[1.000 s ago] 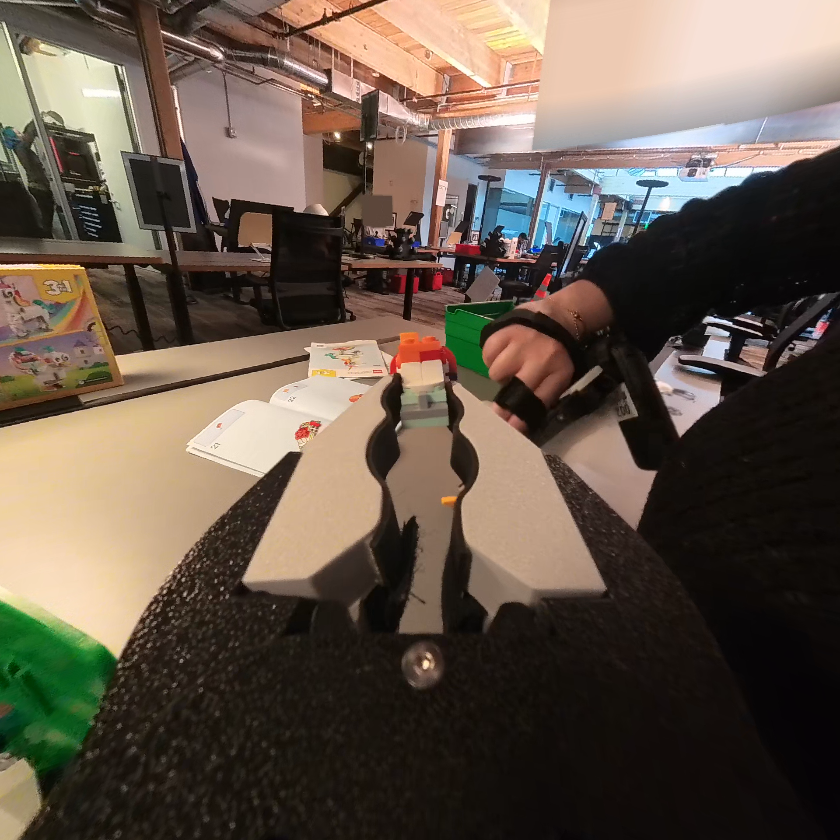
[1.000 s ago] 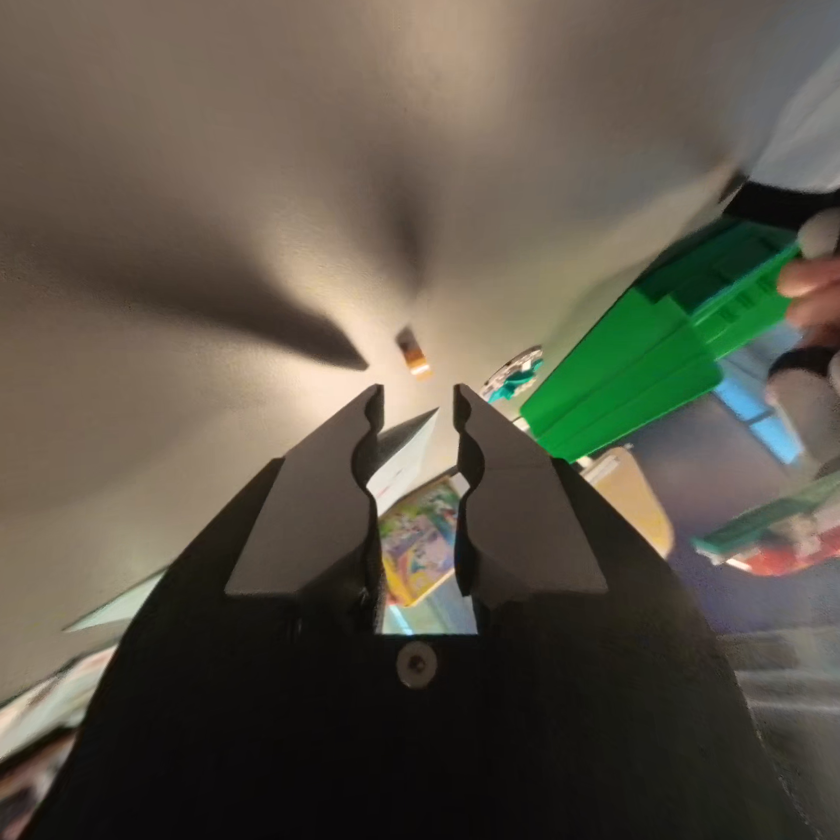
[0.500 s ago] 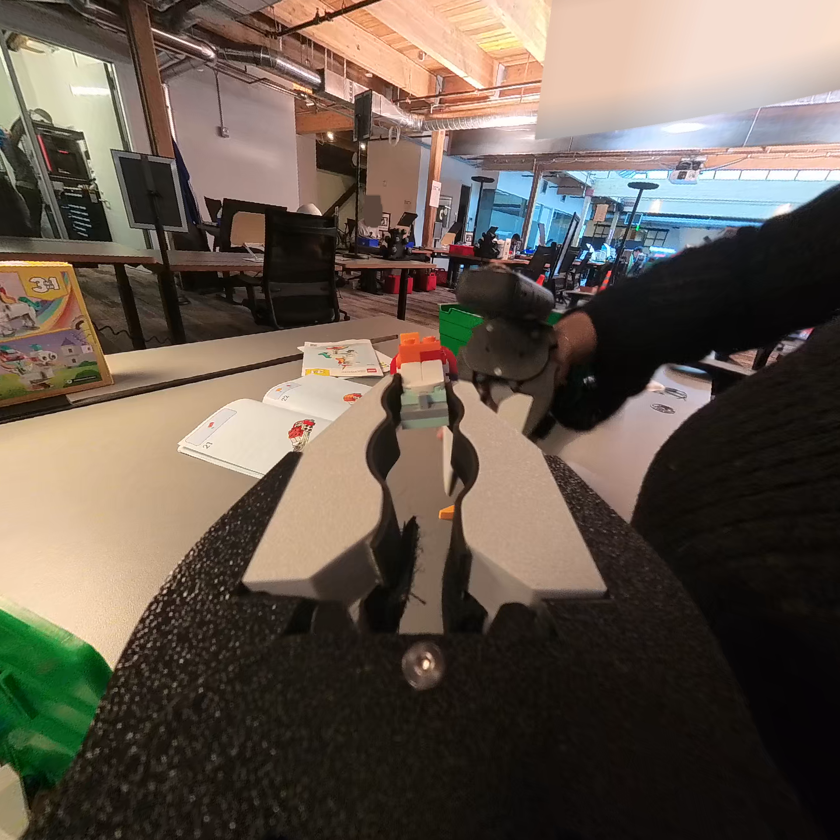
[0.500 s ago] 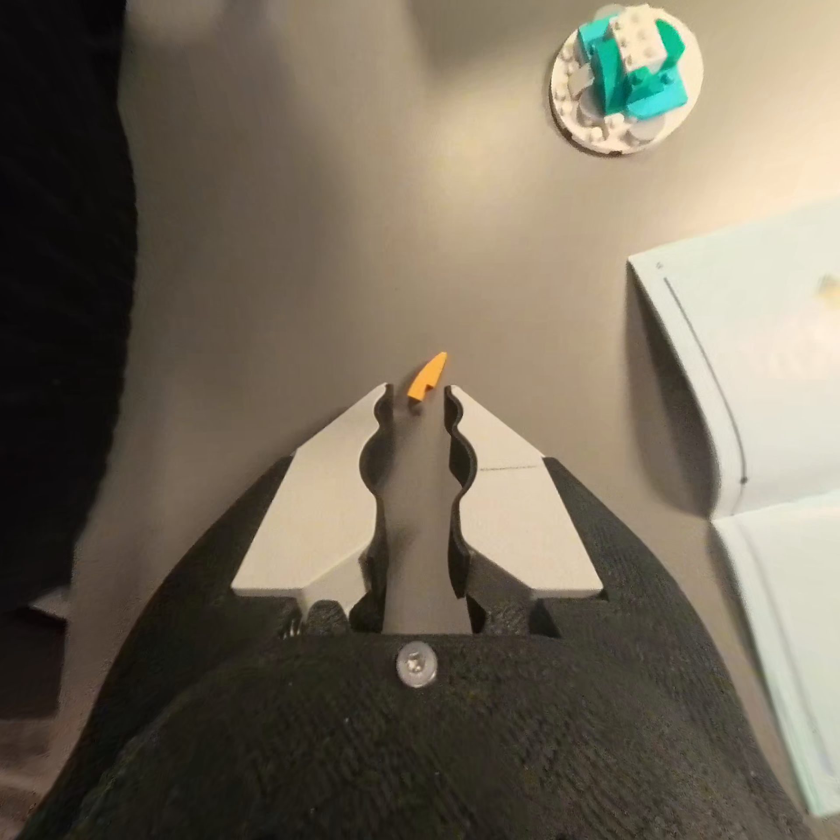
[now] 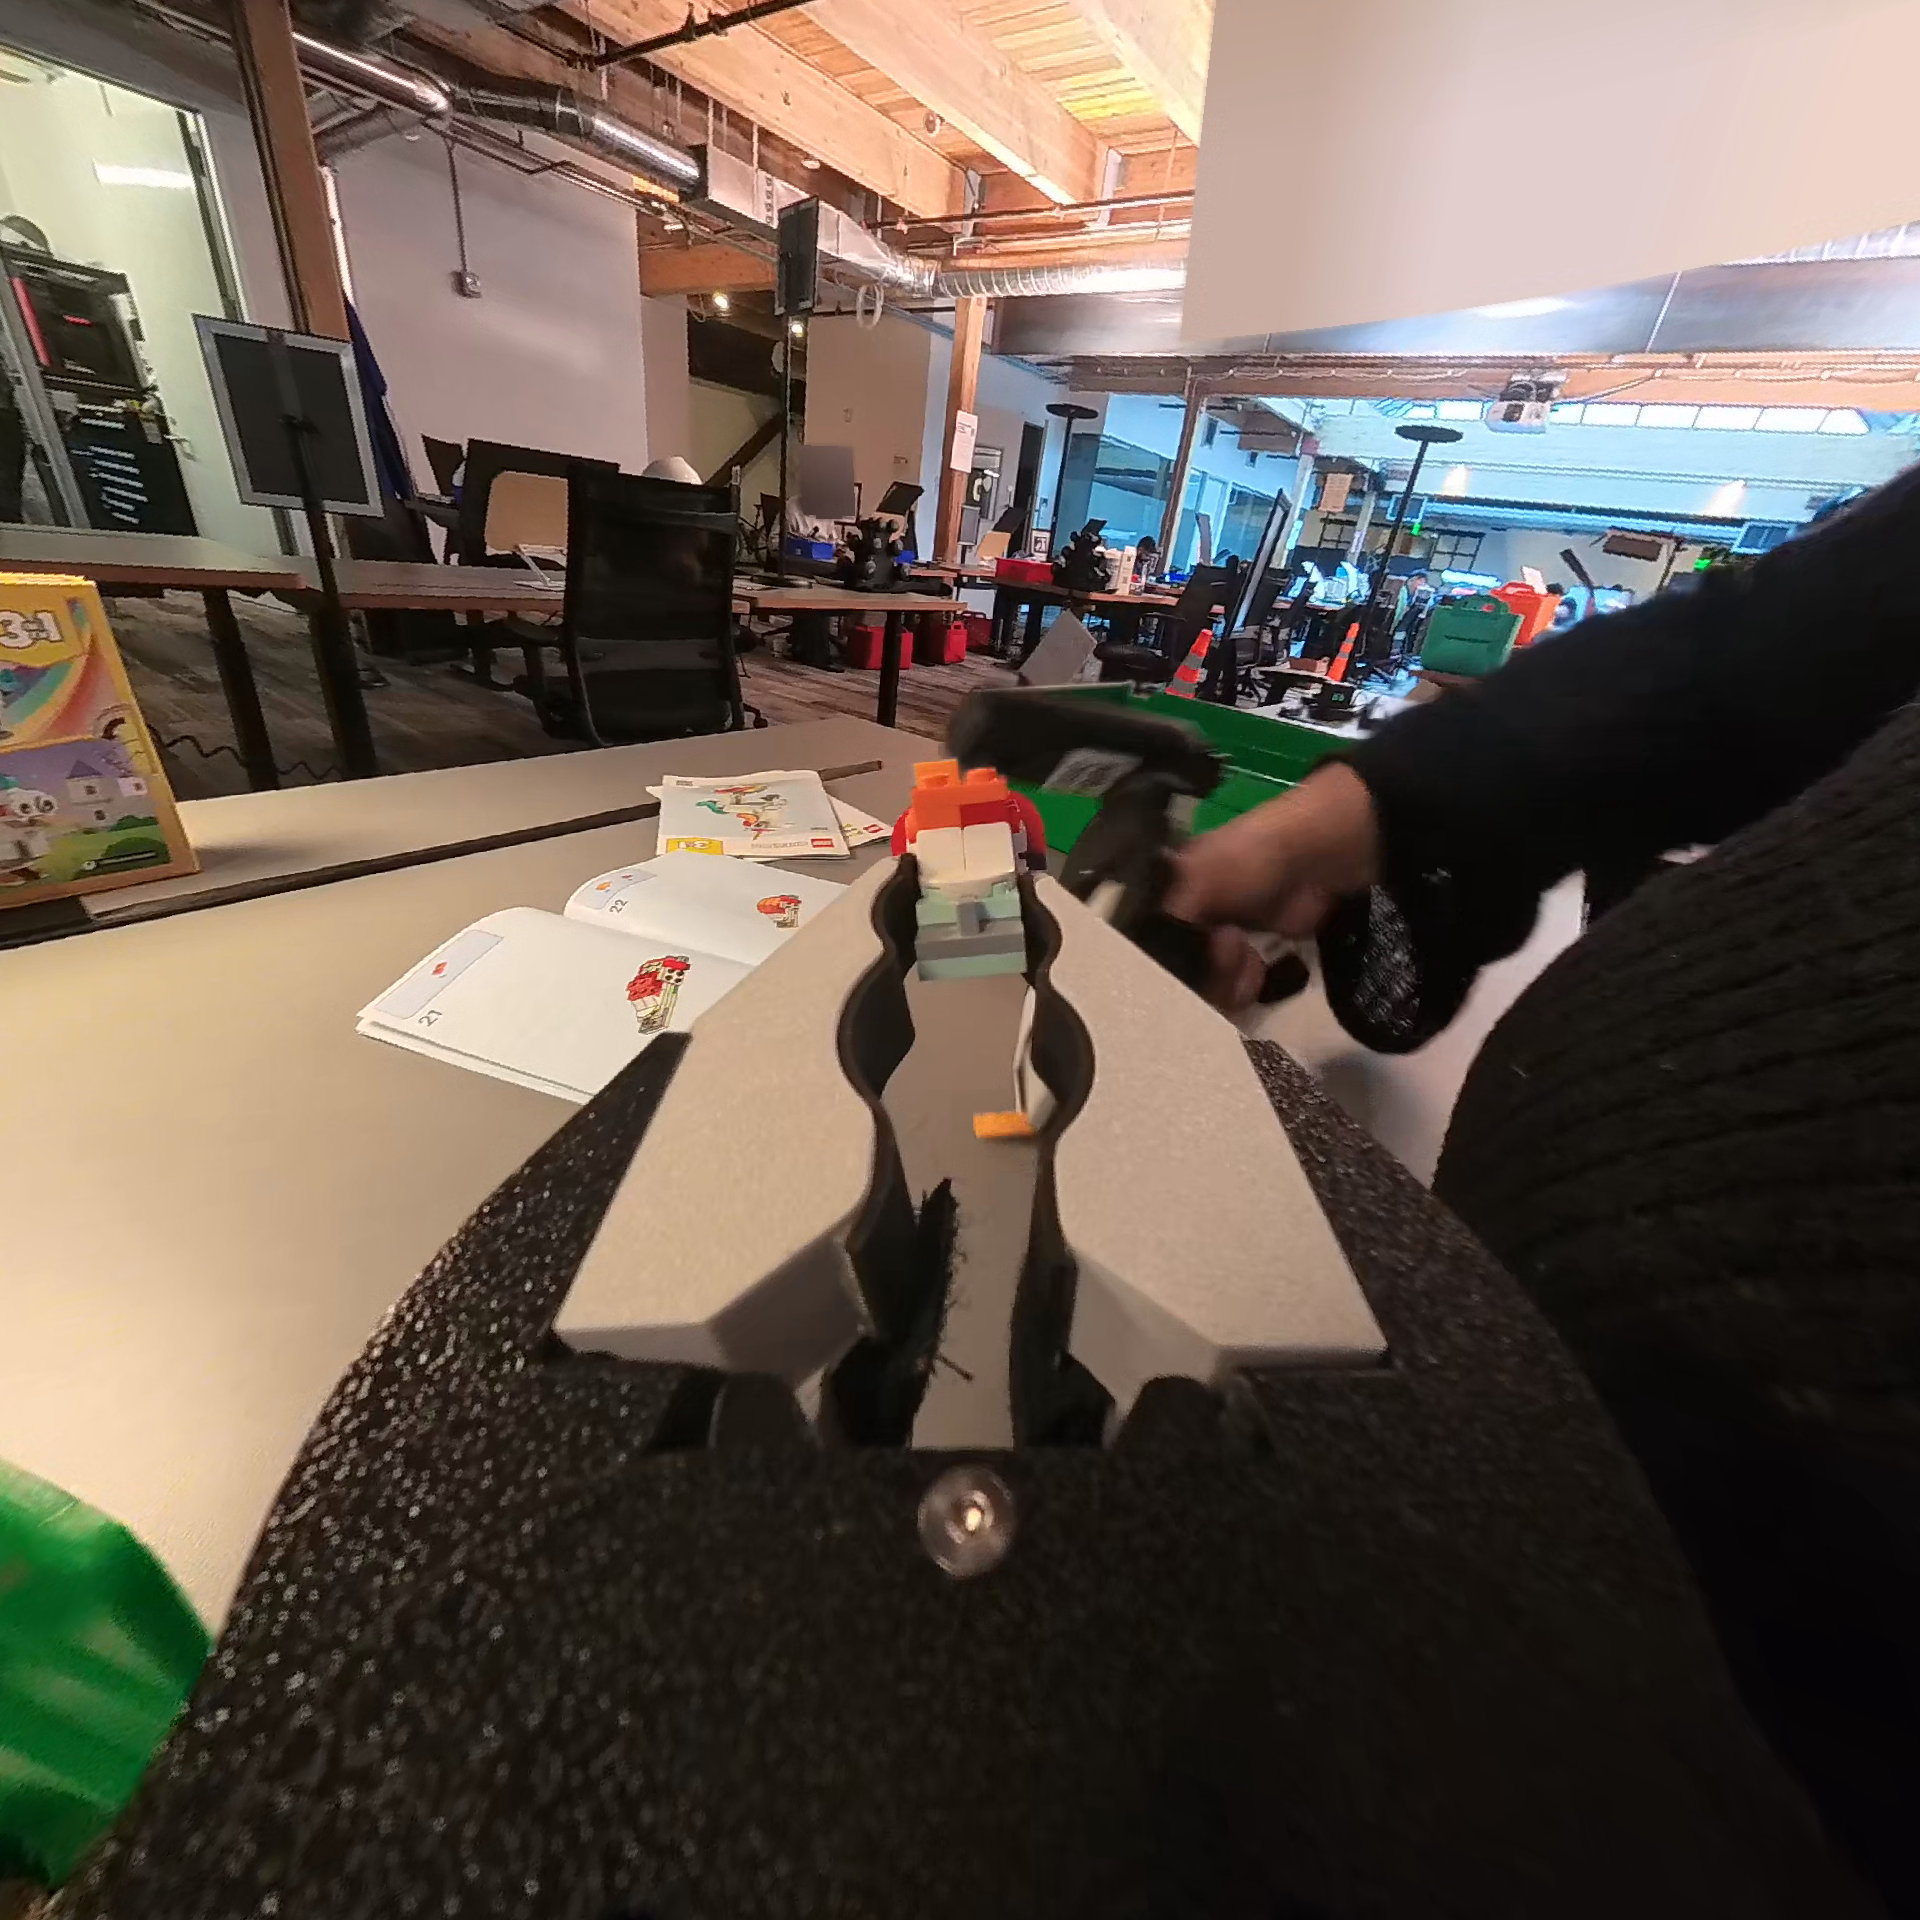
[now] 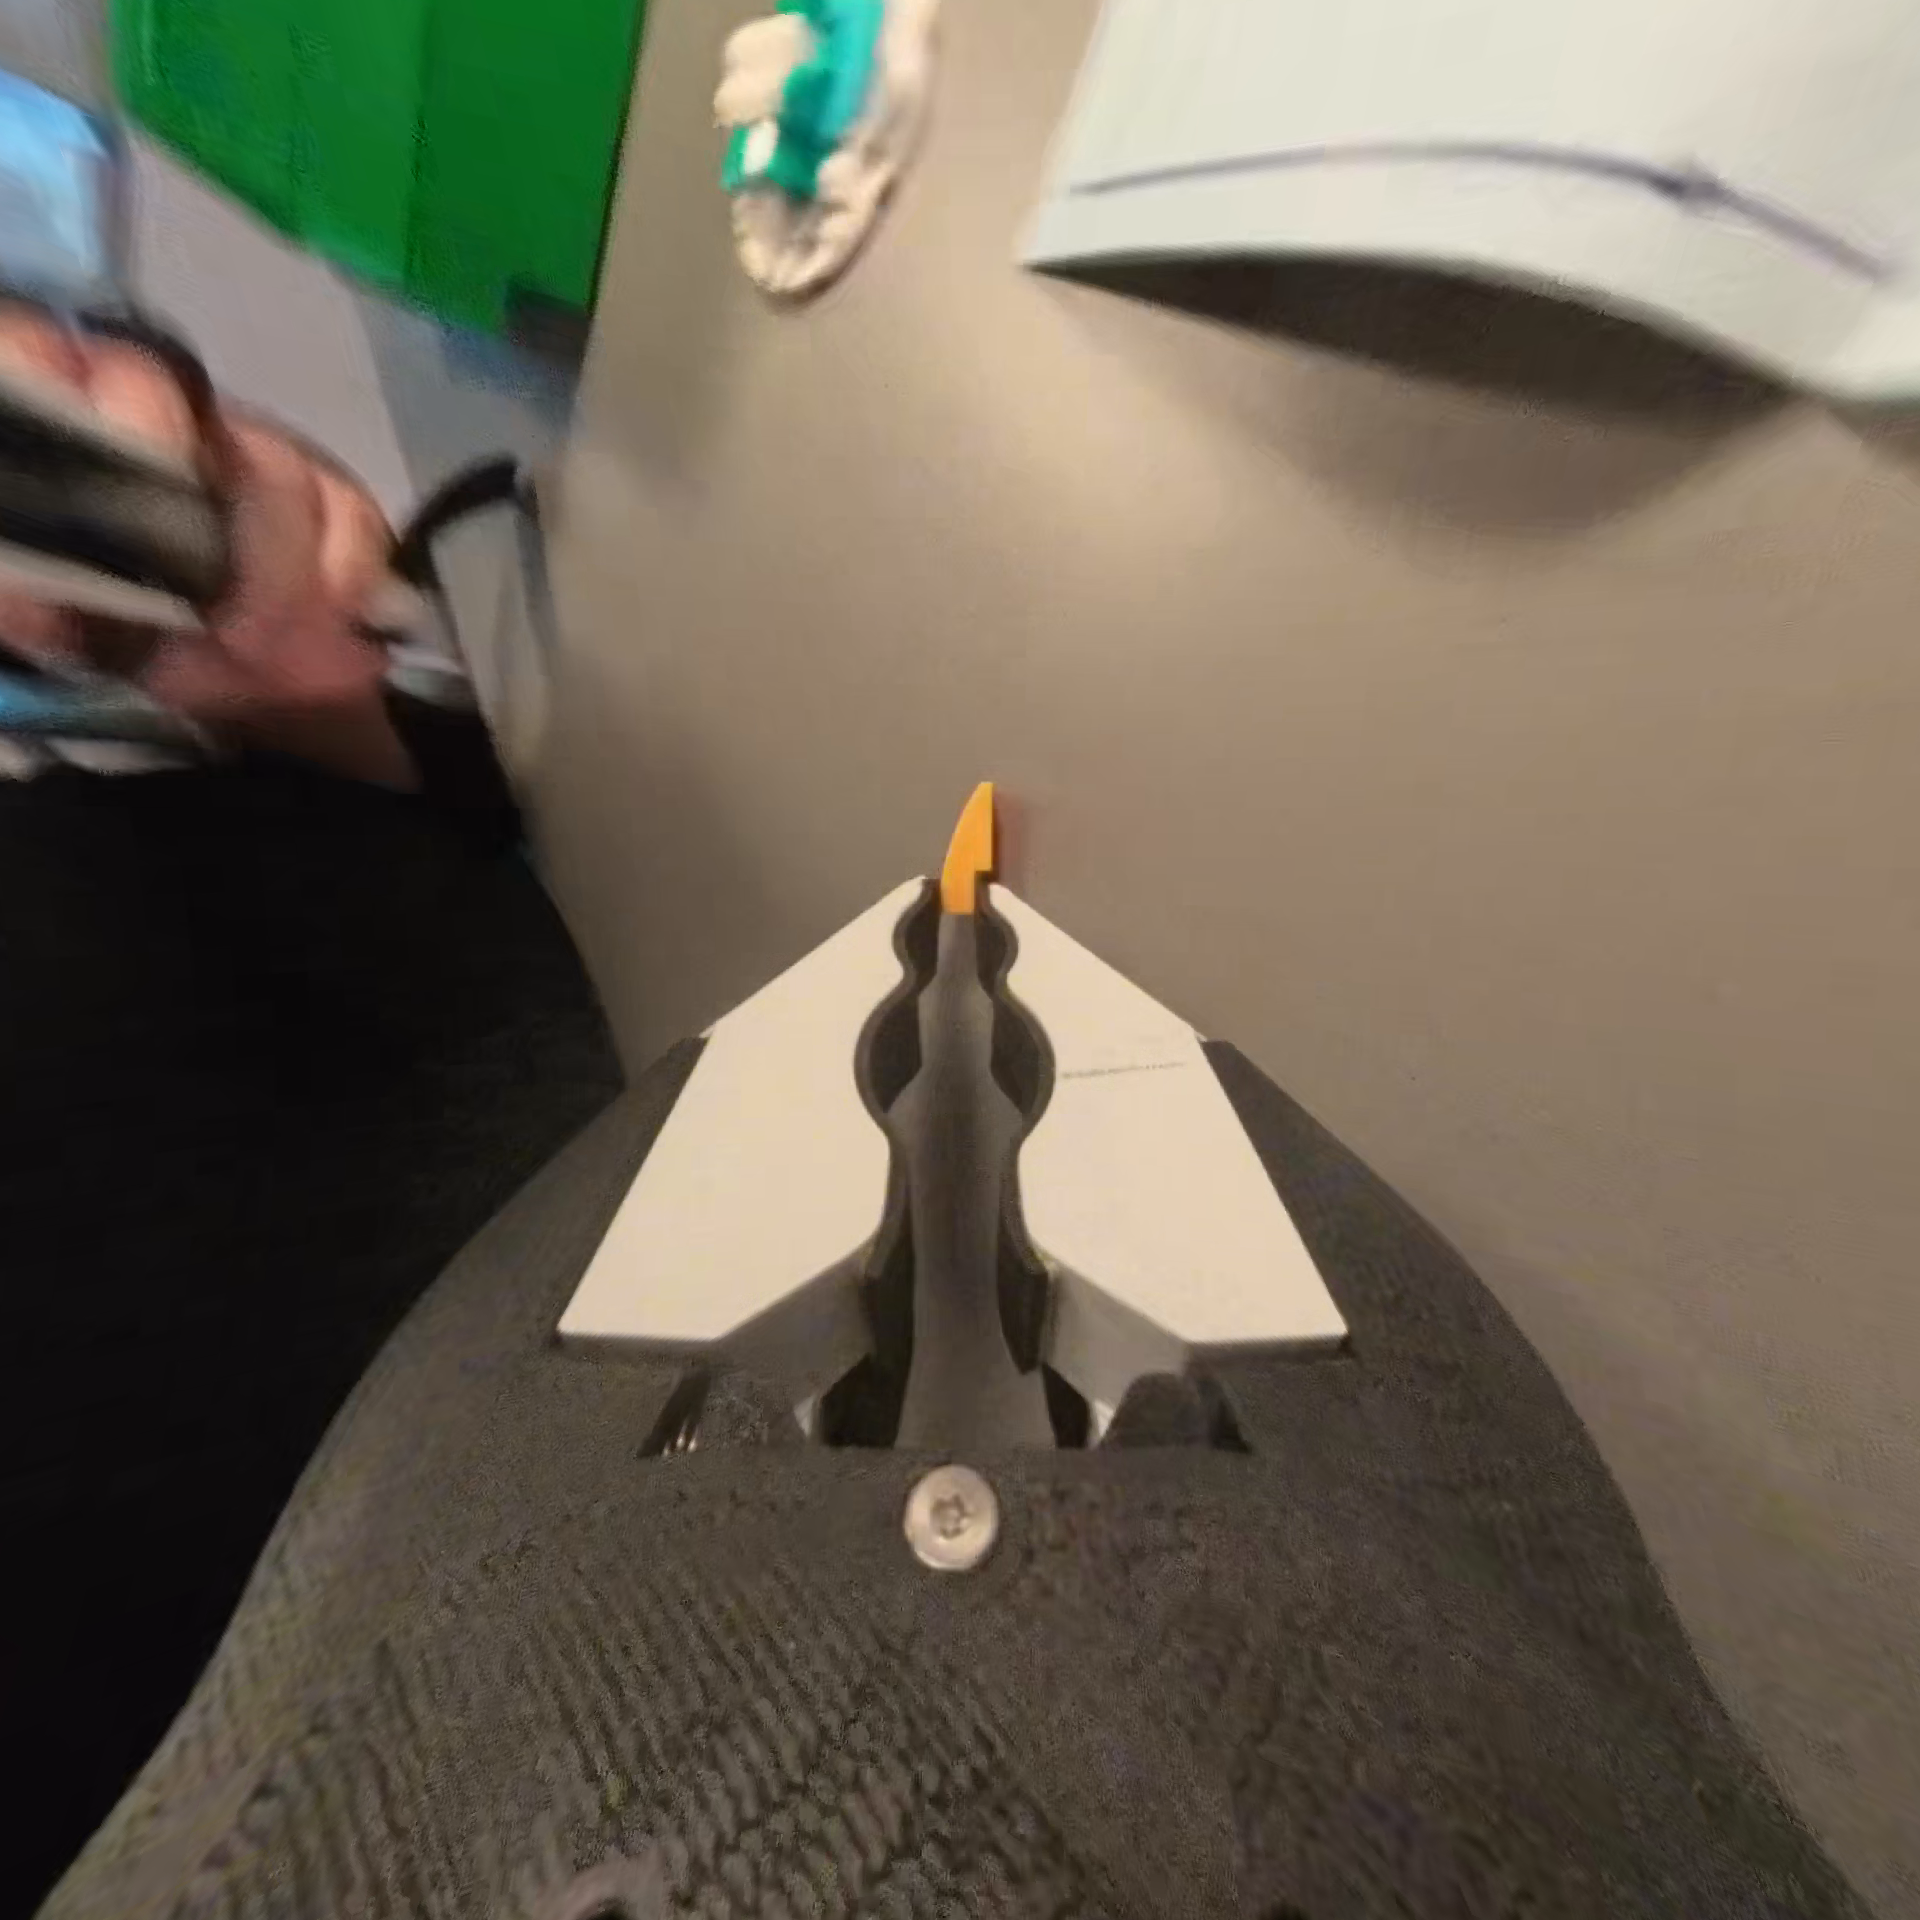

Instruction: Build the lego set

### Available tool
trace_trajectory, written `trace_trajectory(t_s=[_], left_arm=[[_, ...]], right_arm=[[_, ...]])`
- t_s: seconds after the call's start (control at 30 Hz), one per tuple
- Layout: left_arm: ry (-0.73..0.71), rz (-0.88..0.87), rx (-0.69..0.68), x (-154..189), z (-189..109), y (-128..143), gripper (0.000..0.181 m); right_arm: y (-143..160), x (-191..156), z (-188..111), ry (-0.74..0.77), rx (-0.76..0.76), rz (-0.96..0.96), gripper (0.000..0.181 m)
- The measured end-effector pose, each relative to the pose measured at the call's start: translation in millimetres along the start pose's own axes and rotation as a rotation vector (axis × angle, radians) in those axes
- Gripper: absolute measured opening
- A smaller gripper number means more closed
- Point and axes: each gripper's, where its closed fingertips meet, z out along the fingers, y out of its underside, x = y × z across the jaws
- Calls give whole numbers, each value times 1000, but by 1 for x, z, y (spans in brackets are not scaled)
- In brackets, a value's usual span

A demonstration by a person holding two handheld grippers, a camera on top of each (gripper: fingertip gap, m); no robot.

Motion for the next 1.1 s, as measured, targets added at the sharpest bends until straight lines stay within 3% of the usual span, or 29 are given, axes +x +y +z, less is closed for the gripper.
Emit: trace_trajectory(t_s=[0.03,0.13,0.3,0.4,0.6,0.8,0.9,1.1], left_arm=[[5,-2,1,1,0,0,15],[13,1,3,3,1,0,15],[26,0,4,6,1,0,15],[32,-6,2,6,2,1,15],[44,-12,-1,8,4,3,15],[46,-15,-2,9,4,3,15],[48,-16,-4,9,4,4,15],[52,-11,-8,10,4,3,15]], right_arm=[[-1,4,-4,-42,-12,124,4],[-2,14,-14,-92,-42,292,4],[-7,23,-31,-35,-49,302,20],[-5,29,-40,81,-70,171,28],[-5,47,-53,410,-132,-310,30],[-7,38,-50,503,-188,-730,27],[-3,36,-45,492,-249,-786,26],[13,35,-39,421,-343,-715,28]])
